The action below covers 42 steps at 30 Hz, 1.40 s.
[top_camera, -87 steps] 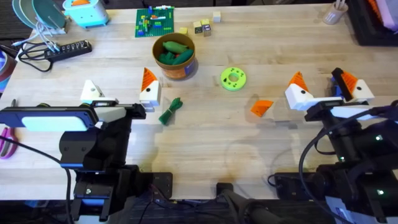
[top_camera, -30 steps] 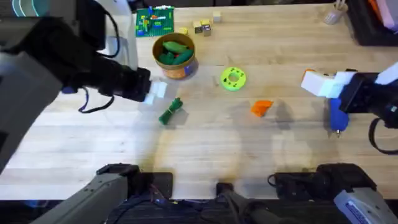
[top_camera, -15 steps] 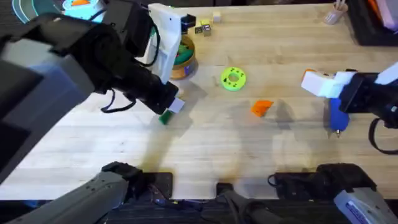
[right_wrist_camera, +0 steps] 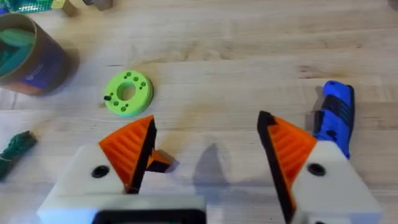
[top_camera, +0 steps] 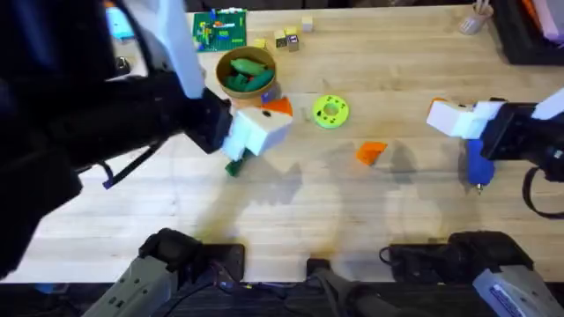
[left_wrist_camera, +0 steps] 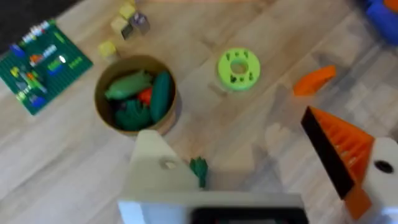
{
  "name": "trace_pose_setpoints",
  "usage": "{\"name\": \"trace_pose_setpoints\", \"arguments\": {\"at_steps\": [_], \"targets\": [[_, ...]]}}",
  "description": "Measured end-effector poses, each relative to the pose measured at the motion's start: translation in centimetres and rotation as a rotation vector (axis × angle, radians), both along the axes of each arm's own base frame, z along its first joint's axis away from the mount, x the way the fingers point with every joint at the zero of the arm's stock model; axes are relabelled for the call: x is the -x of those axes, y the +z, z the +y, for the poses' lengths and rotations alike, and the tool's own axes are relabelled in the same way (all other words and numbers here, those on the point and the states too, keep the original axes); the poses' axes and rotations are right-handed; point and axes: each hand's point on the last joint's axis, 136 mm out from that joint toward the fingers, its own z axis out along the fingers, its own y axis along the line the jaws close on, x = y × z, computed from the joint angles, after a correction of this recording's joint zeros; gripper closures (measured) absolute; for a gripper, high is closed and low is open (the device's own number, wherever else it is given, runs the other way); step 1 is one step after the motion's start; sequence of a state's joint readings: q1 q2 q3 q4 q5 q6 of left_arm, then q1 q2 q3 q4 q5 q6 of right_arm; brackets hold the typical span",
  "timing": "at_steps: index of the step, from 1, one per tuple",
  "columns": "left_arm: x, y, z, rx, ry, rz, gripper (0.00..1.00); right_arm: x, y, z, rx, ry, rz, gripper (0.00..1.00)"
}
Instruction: Pick up the gripper from the table and insert it into the empty holder that is missing its gripper. Then pick up a screw, insert it into the mounting hole, and use the screwdriver to tighten it. Finally, clean up the table by picking up the vegetable and placing it into the bucket.
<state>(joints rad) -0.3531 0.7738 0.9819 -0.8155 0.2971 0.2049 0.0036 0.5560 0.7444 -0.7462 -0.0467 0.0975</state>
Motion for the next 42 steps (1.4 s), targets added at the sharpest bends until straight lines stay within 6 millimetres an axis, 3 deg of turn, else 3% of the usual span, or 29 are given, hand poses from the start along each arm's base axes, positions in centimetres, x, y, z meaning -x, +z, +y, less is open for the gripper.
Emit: {"name": "trace_pose_setpoints", "arguments": {"at_steps": [4, 7, 29, 35, 42], "targets": [[-0.5, 3.8, -0.4, 0.069, -0.006, -0.157, 0.006, 0.0, 0.0, 0.0, 0.0, 0.0, 0.0, 0.01], [-0.8, 5.4, -0.6, 0.097, -0.012, -0.215, 0.008, 0.0, 0.0, 0.0, 0.0, 0.0, 0.0, 0.011], [-1.4, 5.5, -0.9, 0.111, -0.016, -0.242, 0.008, 0.0, 0.0, 0.0, 0.0, 0.0, 0.001, 0.01], [-1.8, 2.7, -1.5, 0.152, -0.04, -0.321, 0.008, 0.0, 0.0, 0.0, 0.0, 0.0, 0.001, 0.01], [0.7, -1.6, -1.6, 0.224, -0.09, -0.425, 0.009, 0.0, 0.0, 0.0, 0.0, 0.0, 0.002, 0.011]]}}
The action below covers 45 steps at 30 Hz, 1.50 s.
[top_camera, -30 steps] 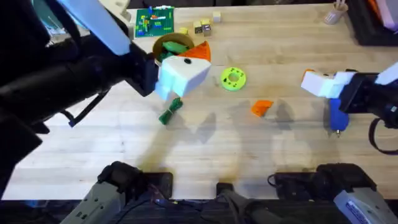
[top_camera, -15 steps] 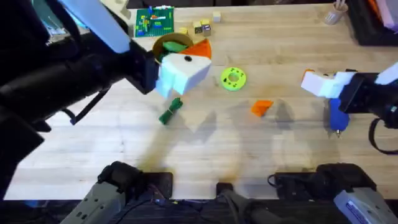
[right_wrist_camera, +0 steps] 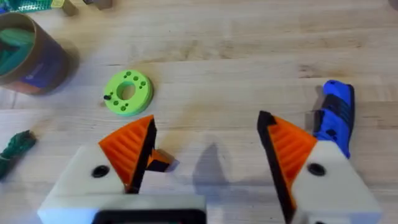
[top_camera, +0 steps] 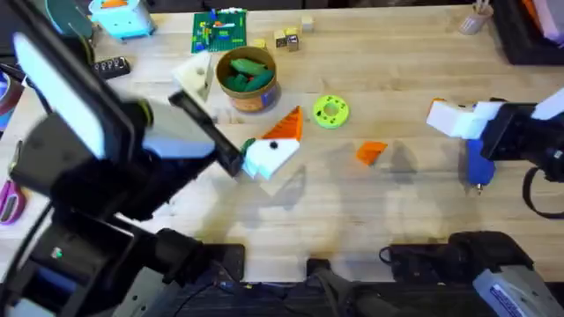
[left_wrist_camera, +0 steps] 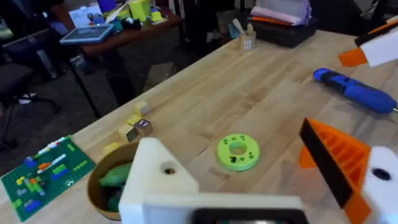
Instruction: Pick up the gripper from the table and insert it into the empty holder that is missing its gripper. Then pick up a screw, insert it into the mounting hole, and use the screwdriver to tighten it. Finally, clean up the table by picking up the vegetable and placing it into the bucket.
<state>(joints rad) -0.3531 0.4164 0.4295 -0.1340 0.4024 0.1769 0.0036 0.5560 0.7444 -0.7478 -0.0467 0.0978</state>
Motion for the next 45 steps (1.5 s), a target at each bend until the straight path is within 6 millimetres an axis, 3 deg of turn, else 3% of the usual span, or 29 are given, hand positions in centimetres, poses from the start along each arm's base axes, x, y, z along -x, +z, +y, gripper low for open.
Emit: {"name": "trace_pose_setpoints", "arguments": {"at_steps": [6, 17, 24, 45], "targets": [[1.7, -2.5, 0.3, 0.064, -0.013, -0.019, 0.008, 0.0, 0.0, 0.0, 0.0, 0.0, 0.0, 0.01], [3.1, -5.2, 0.3, 0.148, -0.042, -0.004, 0.008, 0.0, 0.0, 0.0, 0.0, 0.0, 0.0, 0.01], [2.7, -9.2, 0.1, 0.155, -0.038, 0.086, 0.008, 0.0, 0.0, 0.0, 0.0, 0.0, 0.0, 0.01], [2.7, -9.2, 0.0, 0.162, -0.04, 0.089, 0.008, 0.0, 0.0, 0.0, 0.0, 0.0, 0.0, 0.009]]}}
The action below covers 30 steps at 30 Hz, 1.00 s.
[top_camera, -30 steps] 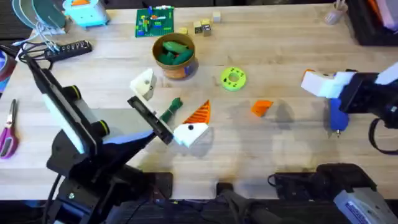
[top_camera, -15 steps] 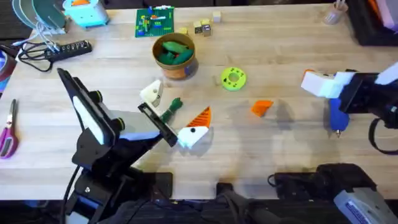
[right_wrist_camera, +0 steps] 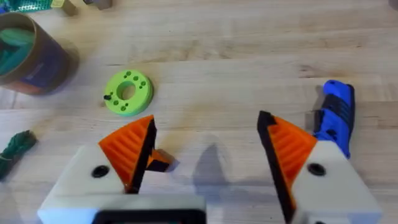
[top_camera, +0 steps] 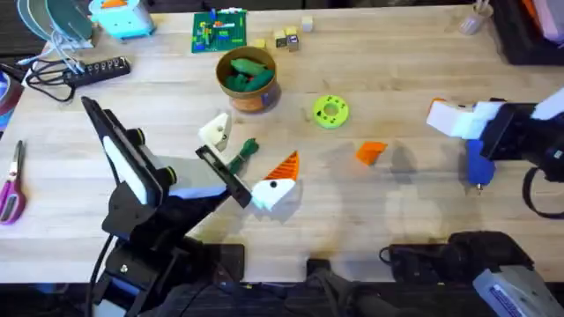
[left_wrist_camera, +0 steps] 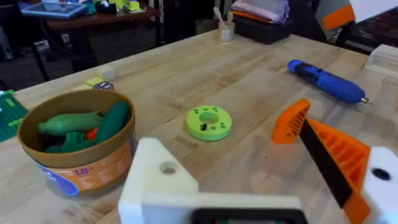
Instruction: Pick up the gripper from the table and insert it into the empty holder that is missing its gripper. Then pick up a screw, insert it into the mounting hole, and use the screwdriver to tighten it. Finally, clean up the table by picking up the vegetable and placing it into the bucket.
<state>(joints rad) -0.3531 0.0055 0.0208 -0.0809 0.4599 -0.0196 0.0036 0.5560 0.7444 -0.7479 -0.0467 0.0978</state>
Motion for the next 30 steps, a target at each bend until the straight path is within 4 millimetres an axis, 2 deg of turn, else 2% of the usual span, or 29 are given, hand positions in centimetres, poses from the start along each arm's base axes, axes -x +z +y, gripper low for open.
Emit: {"name": "trace_pose_setpoints", "arguments": {"at_steps": [12, 25, 30], "targets": [[0.5, 0.0, -0.4, 0.01, -0.038, 0.007, 0.008, 0.0, 0.0, 0.0, 0.0, 0.0, 0.0, 0.01], [1.7, 0.1, -1.4, 0.142, -0.119, 0.163, 0.008, 0.0, 0.0, 0.0, -0.002, -0.001, 0.001, 0.01], [1.8, 0.1, -1.5, 0.151, -0.123, 0.175, 0.008, 0.5, -0.6, 1.6, -0.015, 0.102, 0.036, 0.008]]}}
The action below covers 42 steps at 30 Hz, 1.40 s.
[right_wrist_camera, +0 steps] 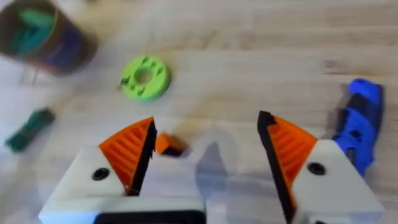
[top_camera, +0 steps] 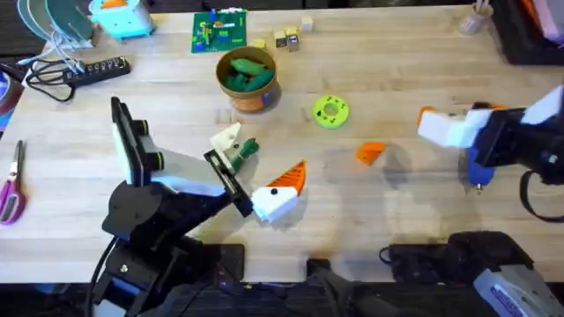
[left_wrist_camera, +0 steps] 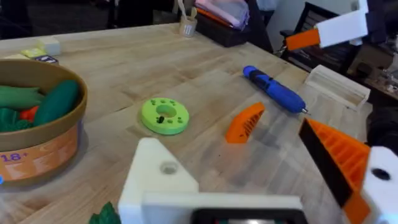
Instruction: Pick up the gripper from the table and insert it into the empty holder that is missing its gripper. Then pick up a screw, insert it into the mounting hole, and use the screwdriver to tighten it. Finally, clean up the table by picking up the vegetable and placing it into the bucket.
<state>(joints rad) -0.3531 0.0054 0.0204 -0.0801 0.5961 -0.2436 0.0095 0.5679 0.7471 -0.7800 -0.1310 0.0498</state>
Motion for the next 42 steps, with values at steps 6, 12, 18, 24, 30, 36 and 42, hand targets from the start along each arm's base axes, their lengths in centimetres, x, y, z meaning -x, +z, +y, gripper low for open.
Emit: {"name": "trace_pose_setpoints", "arguments": {"at_steps": [6, 12, 18, 24, 30, 36, 42], "targets": [[0.1, 0.0, -0.1, 0.001, -0.007, 0.001, 0.008, 2.4, -4.6, 3.3, 0.072, 0.249, 0.256, 0.007], [0.1, 0.0, -0.1, 0.001, -0.007, 0.001, 0.008, 2.4, -7.0, 5.9, 0.227, 0.45, 0.343, 0.01], [0.1, 0.0, -0.1, 0.002, -0.007, 0.003, 0.008, 0.6, -9.3, 6.8, 0.316, 0.508, 0.403, 0.053], [0.1, 0.0, -0.1, 0.003, -0.007, 0.004, 0.008, -0.5, -11.1, 7.0, 0.341, 0.509, 0.451, 0.228], [0.1, 0.0, -0.1, 0.002, -0.007, 0.003, 0.008, -0.5, -11.5, 7.0, 0.348, 0.517, 0.466, 0.527], [0.1, 0.0, -0.1, 0.003, -0.007, 0.003, 0.008, -0.7, -11.0, 7.1, 0.351, 0.516, 0.457, 0.988], [0.1, 0.0, -0.1, 0.003, -0.007, 0.003, 0.008, -2.5, -6.4, 7.7, 0.291, 0.454, 0.302, 0.99]]}}
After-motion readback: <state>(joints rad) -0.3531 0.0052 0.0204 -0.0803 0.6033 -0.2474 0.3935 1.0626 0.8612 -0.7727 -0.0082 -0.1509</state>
